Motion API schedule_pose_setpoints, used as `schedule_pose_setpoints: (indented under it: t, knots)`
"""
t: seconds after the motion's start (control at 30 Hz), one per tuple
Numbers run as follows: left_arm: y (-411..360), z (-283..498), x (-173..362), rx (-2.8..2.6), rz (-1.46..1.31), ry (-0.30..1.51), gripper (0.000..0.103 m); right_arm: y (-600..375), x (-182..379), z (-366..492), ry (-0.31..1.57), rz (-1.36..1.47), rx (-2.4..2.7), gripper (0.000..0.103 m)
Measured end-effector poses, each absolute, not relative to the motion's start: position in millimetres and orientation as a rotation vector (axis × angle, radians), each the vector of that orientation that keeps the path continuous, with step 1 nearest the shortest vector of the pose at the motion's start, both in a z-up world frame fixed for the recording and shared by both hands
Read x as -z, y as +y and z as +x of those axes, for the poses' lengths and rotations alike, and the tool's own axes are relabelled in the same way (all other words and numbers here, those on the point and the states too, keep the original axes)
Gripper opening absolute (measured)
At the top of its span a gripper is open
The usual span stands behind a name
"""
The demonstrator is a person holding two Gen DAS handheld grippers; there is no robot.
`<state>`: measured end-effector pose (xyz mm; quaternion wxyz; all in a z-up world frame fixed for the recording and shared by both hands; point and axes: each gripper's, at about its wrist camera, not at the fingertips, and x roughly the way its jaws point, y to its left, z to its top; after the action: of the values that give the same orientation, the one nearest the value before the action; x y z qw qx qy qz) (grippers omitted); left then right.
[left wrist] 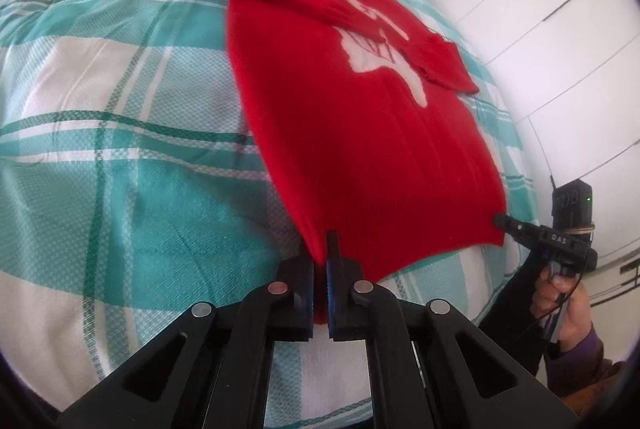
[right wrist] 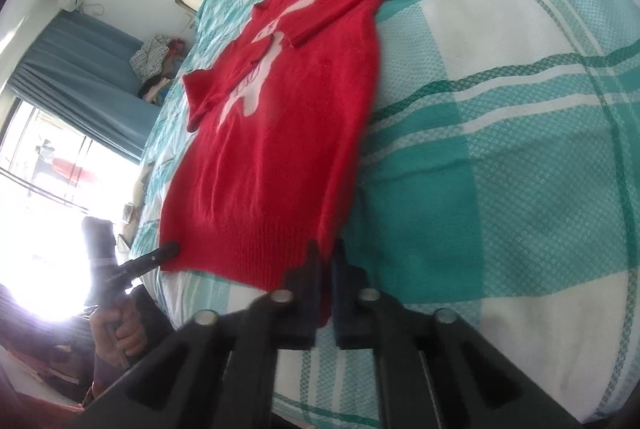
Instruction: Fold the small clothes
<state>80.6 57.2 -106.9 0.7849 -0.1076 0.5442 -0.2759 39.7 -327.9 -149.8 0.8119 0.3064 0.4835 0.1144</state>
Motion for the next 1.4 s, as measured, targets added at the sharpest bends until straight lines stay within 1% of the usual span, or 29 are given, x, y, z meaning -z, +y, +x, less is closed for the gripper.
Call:
schedule_pose_setpoints:
  t: [0.17, 0.23, 0.33, 0.47, 0.7, 0.83, 0.9, 0.93, 0.97, 1.0, 1.07, 1.1, 1.13, 1.2, 1.27, 1.3, 1.33, 1.37, 1.4]
  knots:
    - [75, 76, 103, 0.519, -0.232, 1.160, 0.002, -332, 130, 29, 1.034, 0.550, -0.163, 0.004]
    - [78, 78, 111, 0.512, -0.248, 1.181, 0.002, -335, 143, 29, 1.069, 0.518, -0.126, 0.003]
    - [77, 79, 125, 0.496, -0.262, 1.201, 0.002, -342, 168, 31, 1.093, 0.554, -0.104, 0.003]
    - [77, 78, 130, 0.479, -0.271, 1.195, 0.002, -338, 168, 30, 1.072, 0.503, -0.095, 0.002]
    - [59, 69, 123, 0.420, -0.139, 1.138, 0.003, -324, 164, 25, 1.042, 0.385, -0.058, 0.003]
    - [59, 67, 121, 0.403, -0.142, 1.125, 0.007, -323, 160, 24, 1.037, 0.378, -0.048, 0.003]
    - [59, 64, 118, 0.401, -0.144, 1.114, 0.009, -322, 158, 22, 1.032, 0.389, -0.053, 0.007]
    - [58, 63, 117, 0.404, -0.143, 1.108, 0.014, -322, 157, 20, 1.031, 0.392, -0.052, 0.012]
    - [57, 60, 114, 0.407, -0.141, 1.102, 0.024, -321, 155, 18, 1.032, 0.390, -0.050, 0.017]
    - [56, 57, 111, 0.409, -0.141, 1.094, 0.030, -320, 154, 16, 1.033, 0.383, -0.046, 0.020]
    - [54, 48, 101, 0.413, -0.141, 1.066, 0.055, -317, 149, 10, 1.037, 0.364, -0.038, 0.032]
    - [54, 42, 94, 0.408, -0.133, 1.042, 0.060, -318, 146, 6, 1.039, 0.353, -0.035, 0.034]
    - [54, 35, 84, 0.400, -0.116, 1.014, 0.067, -318, 141, 2, 1.041, 0.336, -0.032, 0.037]
    - [58, 24, 62, 0.379, -0.081, 0.942, 0.074, -326, 126, -6, 1.029, 0.284, -0.004, 0.038]
    - [66, 20, 38, 0.348, -0.067, 0.854, 0.088, -341, 100, -8, 0.981, 0.200, 0.058, 0.039]
    - [70, 21, 27, 0.330, -0.070, 0.809, 0.091, -349, 84, -6, 0.949, 0.149, 0.092, 0.041]
    - [75, 25, 18, 0.313, -0.080, 0.767, 0.094, -356, 68, -1, 0.913, 0.096, 0.124, 0.046]
    - [78, 31, 10, 0.303, -0.094, 0.730, 0.096, -360, 53, 8, 0.876, 0.046, 0.145, 0.048]
    - [79, 40, 6, 0.292, -0.107, 0.703, 0.096, -362, 38, 20, 0.841, 0.004, 0.147, 0.049]
